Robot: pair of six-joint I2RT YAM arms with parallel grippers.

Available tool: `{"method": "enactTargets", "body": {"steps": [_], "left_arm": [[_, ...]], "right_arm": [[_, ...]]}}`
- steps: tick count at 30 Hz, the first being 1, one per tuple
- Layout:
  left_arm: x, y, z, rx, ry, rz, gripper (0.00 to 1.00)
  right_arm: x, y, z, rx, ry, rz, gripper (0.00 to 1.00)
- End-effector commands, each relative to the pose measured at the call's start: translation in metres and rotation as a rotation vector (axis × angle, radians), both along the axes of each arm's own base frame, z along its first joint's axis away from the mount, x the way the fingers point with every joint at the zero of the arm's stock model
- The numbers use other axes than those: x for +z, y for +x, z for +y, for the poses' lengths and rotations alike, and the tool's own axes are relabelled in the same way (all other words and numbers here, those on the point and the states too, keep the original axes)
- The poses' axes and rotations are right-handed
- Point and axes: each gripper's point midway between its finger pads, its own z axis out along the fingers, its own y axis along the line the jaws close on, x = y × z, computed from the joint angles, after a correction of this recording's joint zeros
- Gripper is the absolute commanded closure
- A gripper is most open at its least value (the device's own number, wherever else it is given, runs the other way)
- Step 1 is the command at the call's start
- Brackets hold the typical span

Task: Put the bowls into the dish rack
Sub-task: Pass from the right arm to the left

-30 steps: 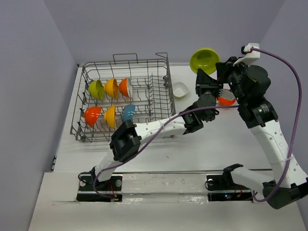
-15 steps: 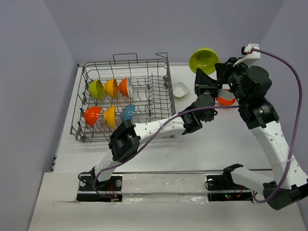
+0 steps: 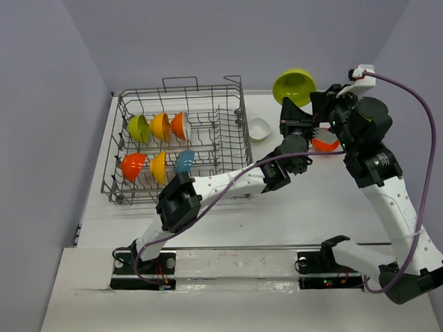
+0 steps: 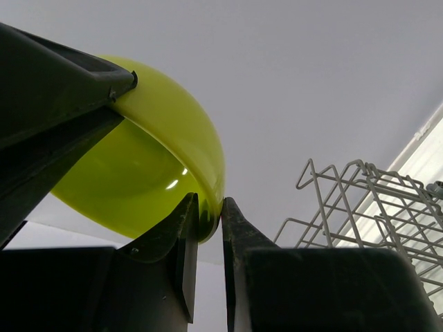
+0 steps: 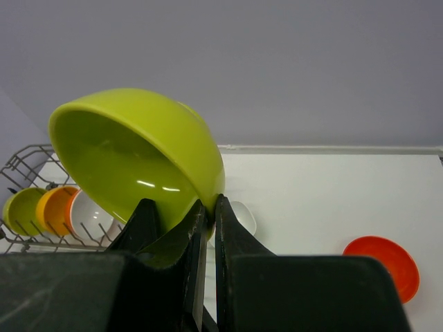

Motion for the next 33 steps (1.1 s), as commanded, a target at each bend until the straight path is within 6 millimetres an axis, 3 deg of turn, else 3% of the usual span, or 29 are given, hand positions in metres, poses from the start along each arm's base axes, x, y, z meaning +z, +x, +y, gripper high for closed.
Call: {"method": "enactTargets", "body": {"steps": [1,33], "left_arm": [[0.0618,0.0058,0.0795,0.135,-0.304,-0.055,1.0],[0.0647,-0.0006,0.0838,0.122,-0.311,-0.067,1.0]], "right_arm": [[0.0326,-0.0163,-0.0195,-0.068,0.038,-0.097,0.99],[0.0298,-0.0148,-0.0183,-0.065,0.041,-0.092,0.99]]}}
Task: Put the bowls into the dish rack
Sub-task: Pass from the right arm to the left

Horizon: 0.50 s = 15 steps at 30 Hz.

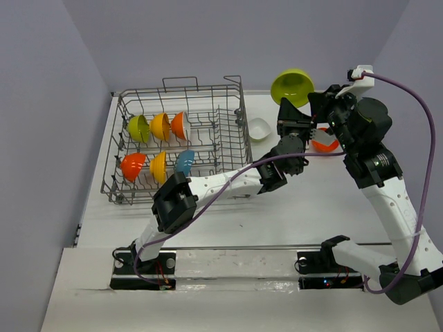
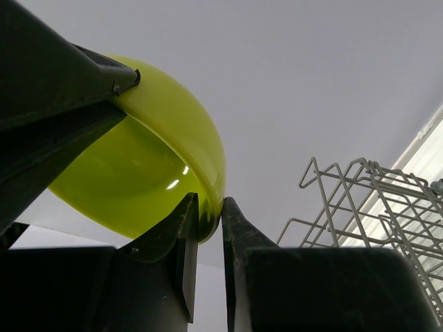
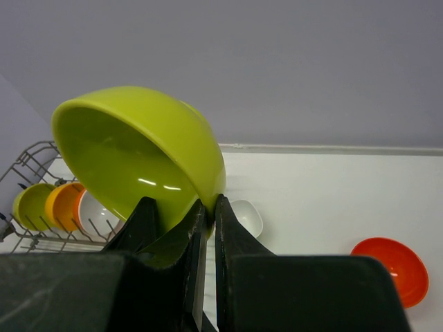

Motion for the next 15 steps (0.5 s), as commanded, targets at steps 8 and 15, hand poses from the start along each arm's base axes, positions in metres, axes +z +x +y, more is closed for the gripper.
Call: {"method": "enactTargets", "body": {"steps": [8,15], "left_arm": [[0.063,0.002,0.0788,0.139,-0.323,-0.059,1.0],[0.0621,0.001,0.0784,0.131,-0.321,-0.059,1.0]], "right_arm": [[0.0311,-0.0129,-0.0227,-0.086,0.039,-0.094,0.99],[0.0321,-0.0149,-0.0221,-0.08,0.052,-0.095,0.99]]}}
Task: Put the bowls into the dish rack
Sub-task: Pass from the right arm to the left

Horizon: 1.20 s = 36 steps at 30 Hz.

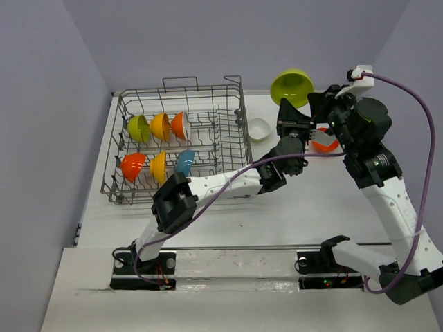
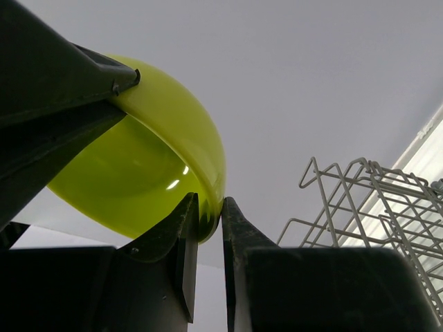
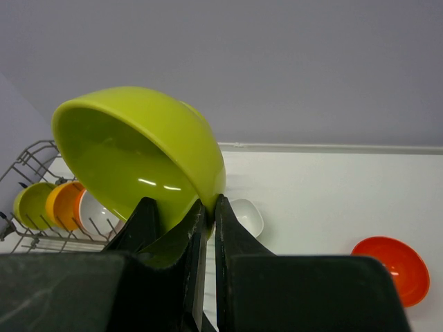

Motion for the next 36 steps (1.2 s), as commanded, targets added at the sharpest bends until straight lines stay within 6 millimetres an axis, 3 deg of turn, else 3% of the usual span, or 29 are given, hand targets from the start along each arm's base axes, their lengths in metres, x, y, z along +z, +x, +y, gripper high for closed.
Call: {"method": "enactTargets", "body": {"steps": [1,10,19,21,24,29,31,34,36], "left_arm": [[0.063,0.002,0.079,0.134,-0.323,-0.056,1.0],[0.06,0.005,0.082,0.143,-0.336,-0.052,1.0],[0.056,0.015,0.078,0.137,-0.324,-0.062,0.69],[0.056,0.017,0.076,0.137,-0.321,-0.063,0.69],[0.057,0.019,0.074,0.134,-0.32,-0.07,0.57],[0.059,0.023,0.075,0.138,-0.317,-0.077,0.56],[0.058,0.026,0.077,0.143,-0.315,-0.079,0.49],[0.06,0.027,0.08,0.147,-0.318,-0.085,0.53],[0.061,0.029,0.082,0.151,-0.321,-0.086,0.74]], "right_arm": [[0.032,-0.015,-0.022,-0.081,0.052,-0.095,0.99],[0.034,-0.019,-0.022,-0.07,0.056,-0.103,0.99],[0.035,-0.025,-0.021,-0.055,0.054,-0.108,0.99],[0.036,-0.027,-0.021,-0.052,0.054,-0.108,0.99],[0.035,-0.029,-0.019,-0.04,0.053,-0.106,0.99],[0.037,-0.031,-0.018,-0.029,0.05,-0.108,0.99],[0.037,-0.032,-0.018,-0.026,0.051,-0.104,0.99],[0.036,-0.032,-0.017,-0.02,0.051,-0.102,0.99],[0.036,-0.031,-0.016,-0.018,0.052,-0.1,0.99]]}}
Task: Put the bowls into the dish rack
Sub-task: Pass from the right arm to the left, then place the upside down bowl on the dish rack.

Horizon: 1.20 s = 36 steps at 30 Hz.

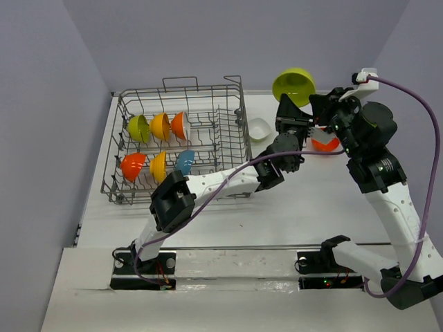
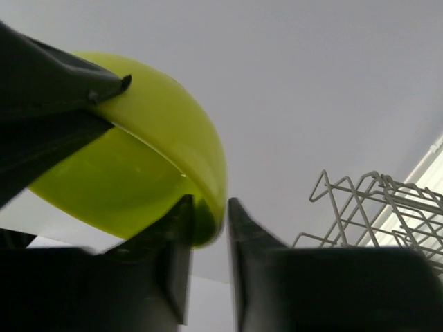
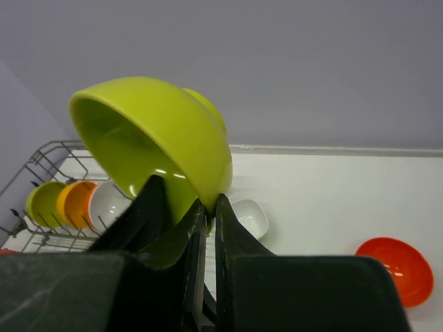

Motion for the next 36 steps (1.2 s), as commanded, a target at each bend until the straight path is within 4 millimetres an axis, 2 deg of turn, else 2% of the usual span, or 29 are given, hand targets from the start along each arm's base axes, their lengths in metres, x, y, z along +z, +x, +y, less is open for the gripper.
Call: {"method": "enactTargets", "body": {"steps": [1,2,17,22,24,30,33,34,35,36], "left_arm": [[0.055,0.022,0.082,0.179,-0.335,-0.054,0.96],[0.056,0.023,0.083,0.18,-0.34,-0.055,1.0],[0.066,0.014,0.092,0.17,-0.355,-0.084,1.0],[0.076,0.004,0.094,0.135,-0.405,-0.088,1.0],[0.074,0.0,0.093,0.115,-0.407,-0.075,1.0],[0.081,-0.016,0.102,0.051,-0.467,-0.018,1.0],[0.09,-0.028,0.105,-0.016,-0.529,0.031,1.0],[0.104,-0.034,0.112,-0.041,-0.567,0.036,1.0],[0.108,-0.036,0.114,-0.056,-0.592,0.049,1.0],[0.104,-0.038,0.111,-0.08,-0.61,0.095,1.0]], "right_arm": [[0.029,-0.019,-0.015,-0.036,0.031,-0.08,0.99],[0.03,-0.019,-0.015,-0.033,0.031,-0.081,0.99],[0.031,-0.02,-0.018,-0.05,0.035,-0.088,0.99],[0.031,-0.02,-0.021,-0.065,0.039,-0.089,0.99],[0.035,-0.023,-0.025,-0.08,0.048,-0.098,0.99],[0.049,-0.034,-0.043,-0.162,0.092,-0.139,0.99],[0.055,-0.042,-0.051,-0.19,0.113,-0.158,0.99],[0.056,-0.043,-0.053,-0.197,0.119,-0.162,0.99],[0.057,-0.045,-0.054,-0.199,0.124,-0.164,0.99],[0.058,-0.047,-0.055,-0.201,0.13,-0.17,0.99]]}}
